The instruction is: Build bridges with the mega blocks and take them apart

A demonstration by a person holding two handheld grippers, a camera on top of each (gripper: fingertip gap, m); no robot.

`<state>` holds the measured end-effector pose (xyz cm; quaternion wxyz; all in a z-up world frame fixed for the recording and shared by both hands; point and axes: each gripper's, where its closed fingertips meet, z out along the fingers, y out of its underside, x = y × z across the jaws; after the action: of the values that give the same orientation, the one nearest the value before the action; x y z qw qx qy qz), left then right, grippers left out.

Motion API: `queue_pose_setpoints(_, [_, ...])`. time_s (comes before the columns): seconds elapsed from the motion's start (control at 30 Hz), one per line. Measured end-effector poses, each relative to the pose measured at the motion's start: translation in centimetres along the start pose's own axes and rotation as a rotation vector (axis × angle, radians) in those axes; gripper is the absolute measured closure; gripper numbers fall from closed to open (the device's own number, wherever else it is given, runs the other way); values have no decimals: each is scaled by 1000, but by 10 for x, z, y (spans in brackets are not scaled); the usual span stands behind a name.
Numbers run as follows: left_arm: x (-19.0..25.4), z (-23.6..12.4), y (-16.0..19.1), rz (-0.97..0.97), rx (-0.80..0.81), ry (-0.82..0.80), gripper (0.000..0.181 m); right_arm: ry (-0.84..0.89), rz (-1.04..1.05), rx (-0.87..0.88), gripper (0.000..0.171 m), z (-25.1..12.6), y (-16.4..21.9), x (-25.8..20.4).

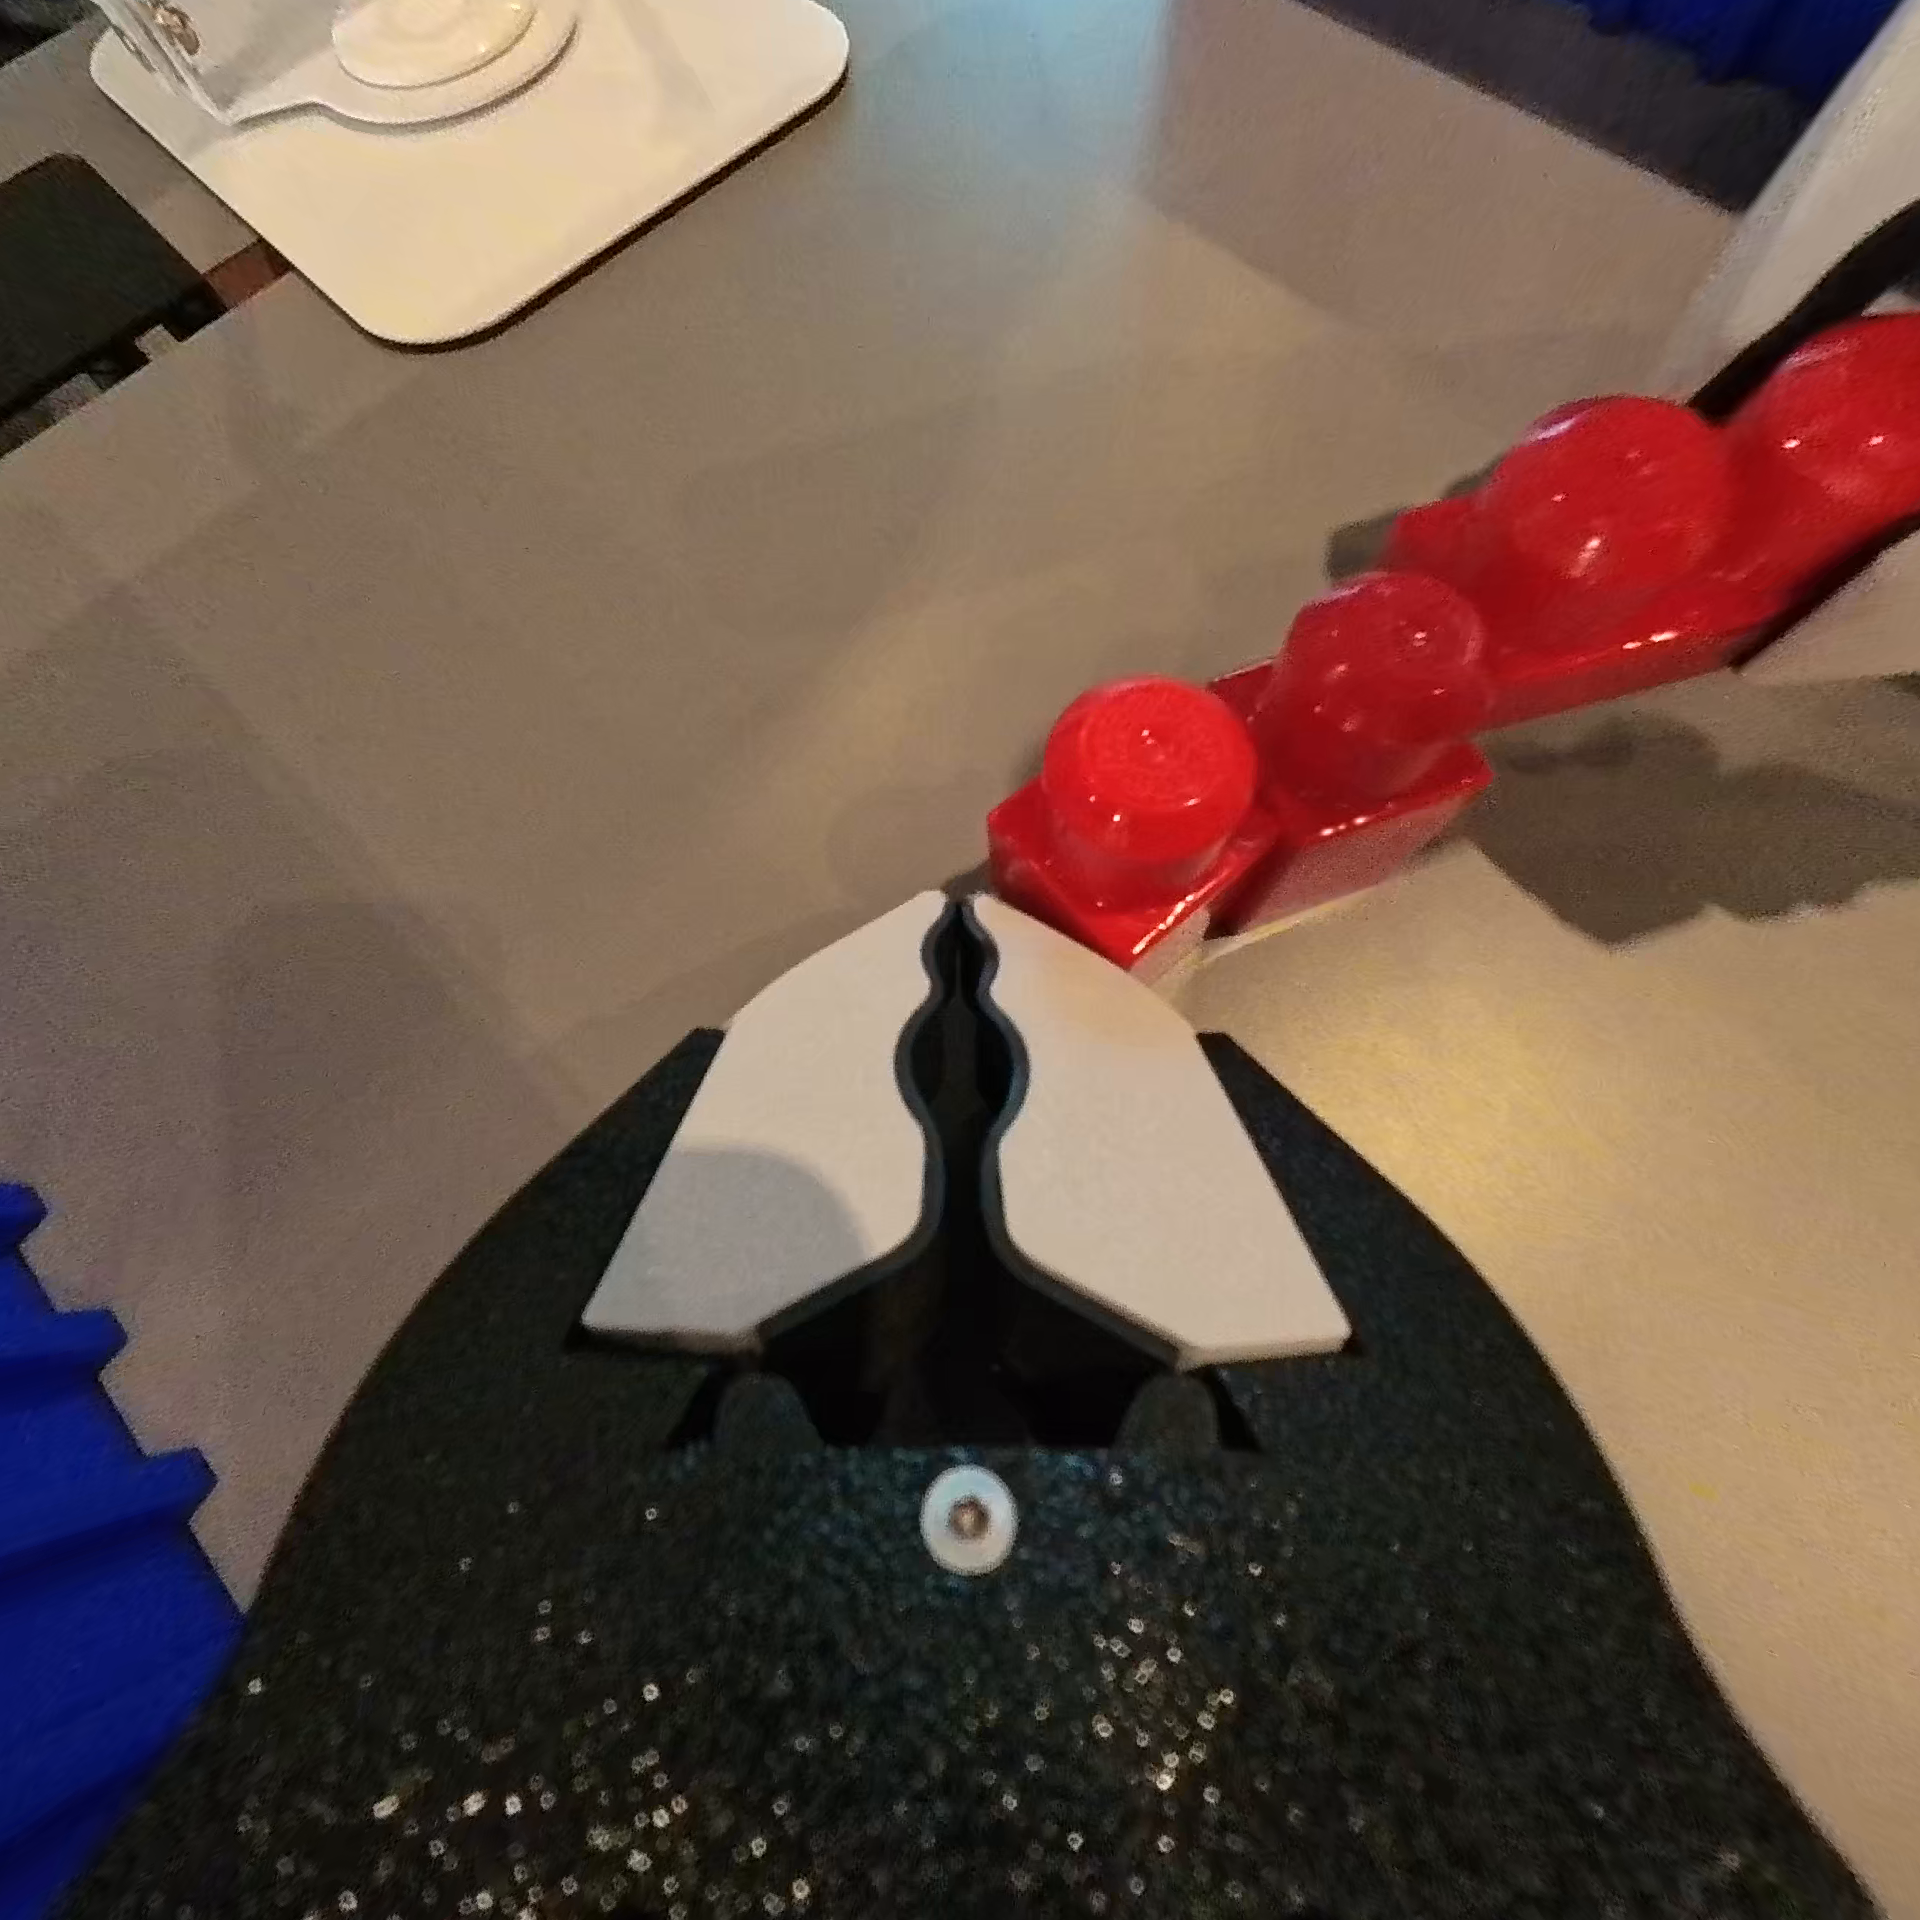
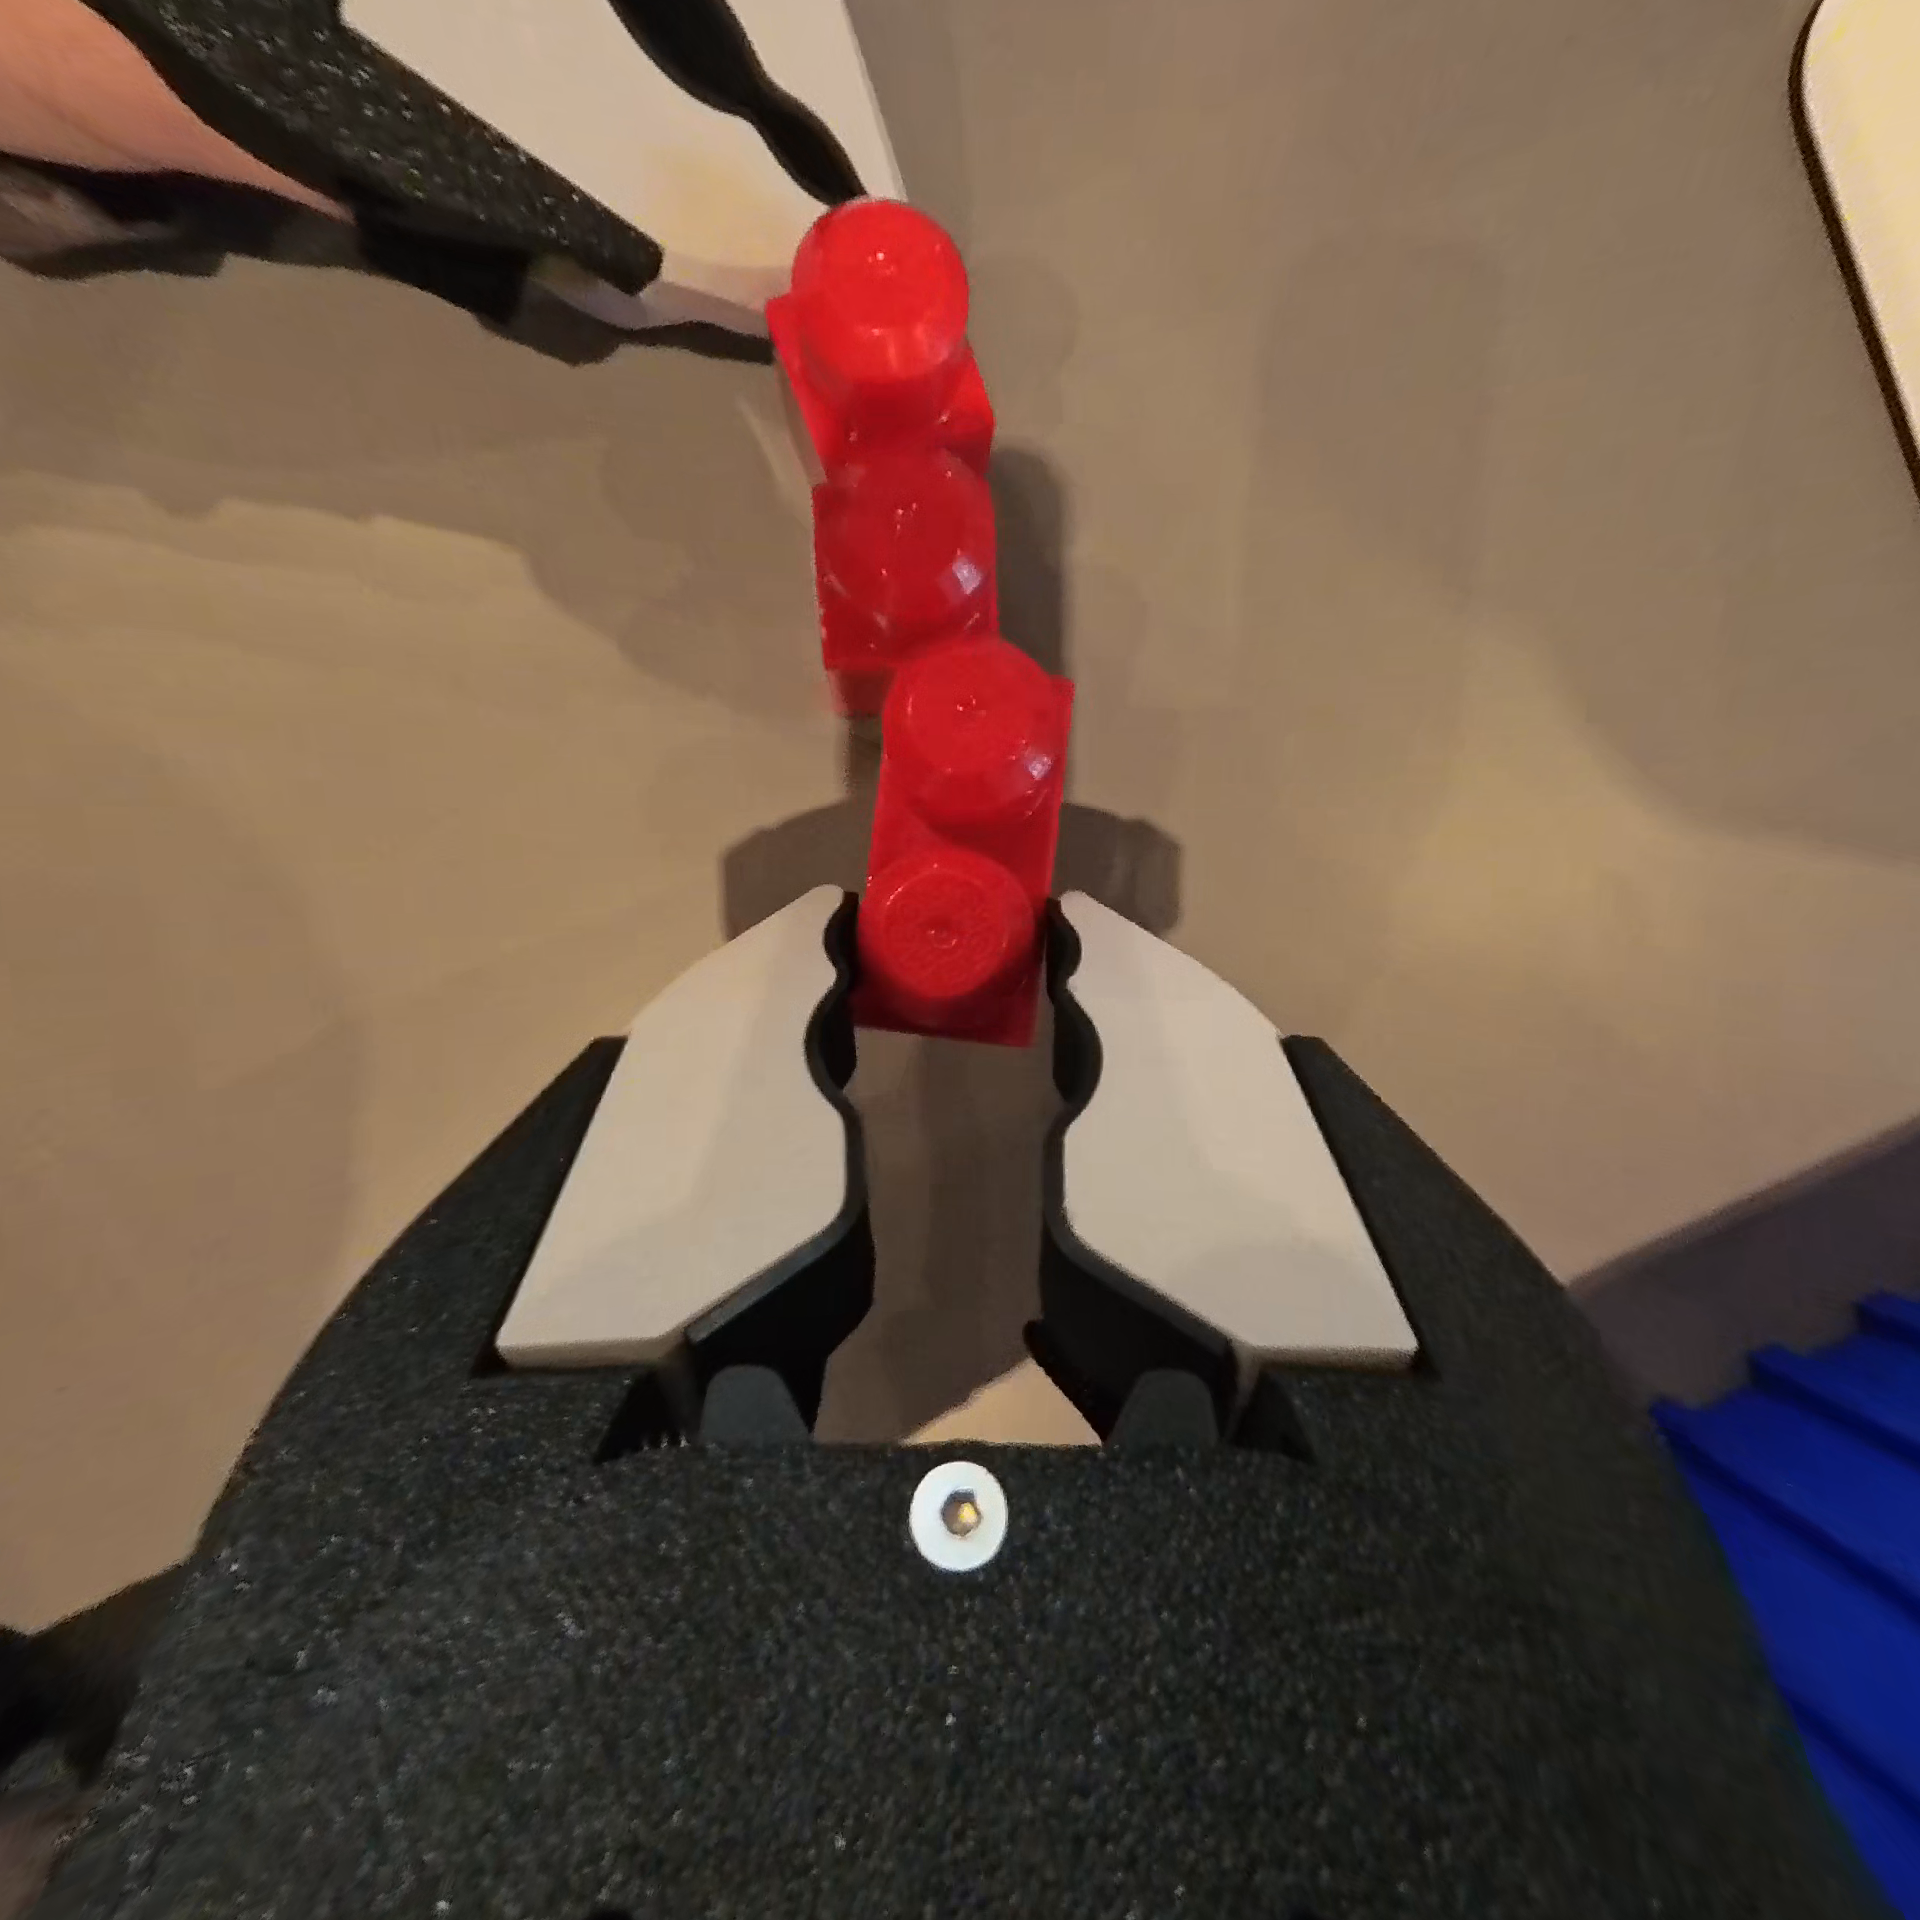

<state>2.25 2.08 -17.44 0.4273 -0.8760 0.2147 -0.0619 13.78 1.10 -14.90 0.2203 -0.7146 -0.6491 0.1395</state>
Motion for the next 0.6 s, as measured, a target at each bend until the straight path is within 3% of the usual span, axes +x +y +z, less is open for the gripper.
queue_pose_setpoints(0.3, [-3,0,1,-7,0,-10,181,108,87,-18,137,22,20,36])
queue_pose_setpoints(0.4, [-2,0,1,-8,0,-8,181,69,131,31,136,24,18,37])
queue_pose_setpoints(0.5, [-2,0,1,-8,1,-7,181,84,162,86,113,11,11,37])
queue_pose_setpoints(0.6, [-3,0,0,-13,4,-3,181,17,67,234,114,-6,-17,16])
